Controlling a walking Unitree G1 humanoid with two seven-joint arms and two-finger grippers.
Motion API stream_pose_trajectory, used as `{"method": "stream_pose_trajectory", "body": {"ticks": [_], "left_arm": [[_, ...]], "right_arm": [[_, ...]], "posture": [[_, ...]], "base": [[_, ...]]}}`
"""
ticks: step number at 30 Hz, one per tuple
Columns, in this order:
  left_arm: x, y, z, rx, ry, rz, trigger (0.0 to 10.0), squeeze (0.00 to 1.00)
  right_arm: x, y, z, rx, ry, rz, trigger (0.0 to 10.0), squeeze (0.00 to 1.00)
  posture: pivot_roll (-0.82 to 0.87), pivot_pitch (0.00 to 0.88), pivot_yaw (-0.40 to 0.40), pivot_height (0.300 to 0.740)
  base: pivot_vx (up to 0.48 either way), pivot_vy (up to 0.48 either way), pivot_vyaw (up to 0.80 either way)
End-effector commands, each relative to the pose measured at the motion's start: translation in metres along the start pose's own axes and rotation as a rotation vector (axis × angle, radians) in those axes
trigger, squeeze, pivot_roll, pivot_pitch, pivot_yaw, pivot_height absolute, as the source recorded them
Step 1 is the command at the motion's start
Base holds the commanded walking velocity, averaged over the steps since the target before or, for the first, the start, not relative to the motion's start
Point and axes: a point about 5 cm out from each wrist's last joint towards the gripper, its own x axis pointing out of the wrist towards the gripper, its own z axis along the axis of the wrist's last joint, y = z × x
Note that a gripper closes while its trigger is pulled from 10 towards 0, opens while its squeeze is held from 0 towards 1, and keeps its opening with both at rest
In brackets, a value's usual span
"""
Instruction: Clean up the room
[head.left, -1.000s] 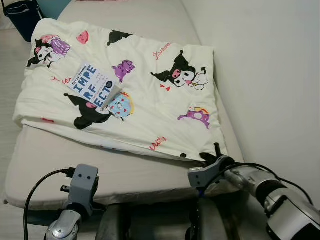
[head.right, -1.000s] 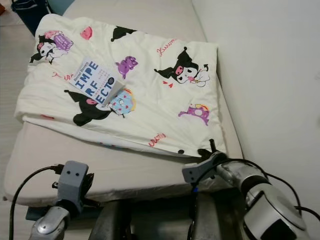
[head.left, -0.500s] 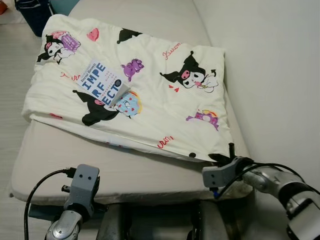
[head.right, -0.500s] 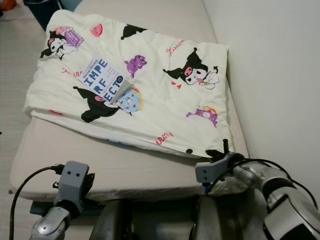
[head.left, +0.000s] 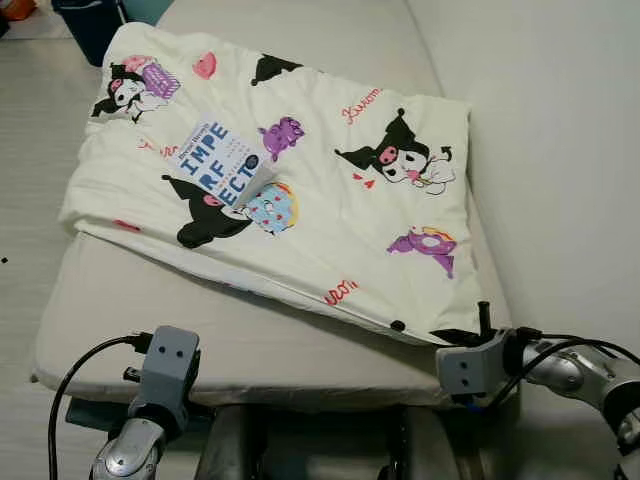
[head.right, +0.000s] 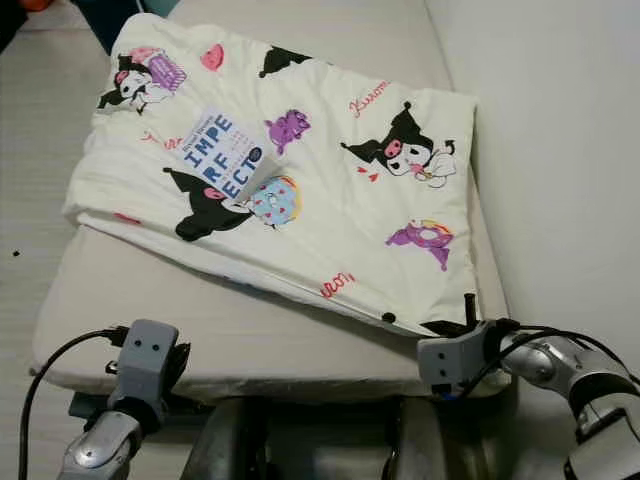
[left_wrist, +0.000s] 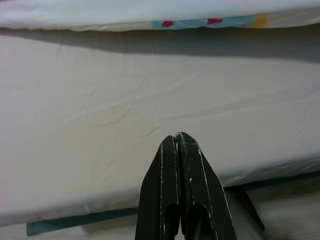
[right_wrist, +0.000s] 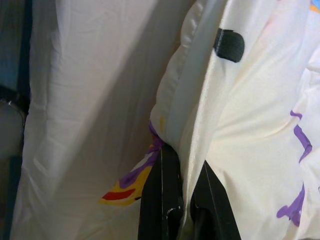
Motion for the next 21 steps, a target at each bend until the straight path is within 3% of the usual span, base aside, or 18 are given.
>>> {"method": "stream_pose_trajectory", "body": {"ticks": [1, 10, 11, 16, 21], "left_arm": [[-0.005, -0.003, -0.011, -0.005, 0.051, -0.011, 10.0, 0.00], [-0.009, -0.001, -0.012, -0.006, 0.058, -0.006, 10.0, 0.00], [-0.010, -0.001, -0.012, -0.007, 0.059, -0.008, 10.0, 0.00], [-0.009, -0.002, -0.012, -0.008, 0.058, -0.012, 10.0, 0.00], [-0.007, -0.004, -0.011, -0.010, 0.056, -0.019, 10.0, 0.00]], "right_arm": [[-0.019, 0.024, -0.016, -0.003, 0.086, 0.143, 0.0, 0.00], [-0.047, 0.028, -0.035, 0.056, 0.201, 0.285, 0.0, 0.00], [-0.059, 0.033, -0.041, 0.092, 0.229, 0.359, 0.0, 0.00], [-0.069, 0.039, -0.045, 0.124, 0.257, 0.423, 0.0, 0.00], [-0.068, 0.039, -0.045, 0.146, 0.256, 0.397, 0.0, 0.00]], "posture": [[0.10, 0.316, 0.006, 0.600], [0.10, 0.319, 0.004, 0.600], [0.10, 0.319, 0.006, 0.600], [0.09, 0.319, 0.007, 0.600], [0.10, 0.319, 0.010, 0.600]], "base": [[0.000, 0.000, 0.00], [0.000, 0.000, 0.00], [0.000, 0.000, 0.00], [0.000, 0.000, 0.00], [0.000, 0.000, 0.00]]}}
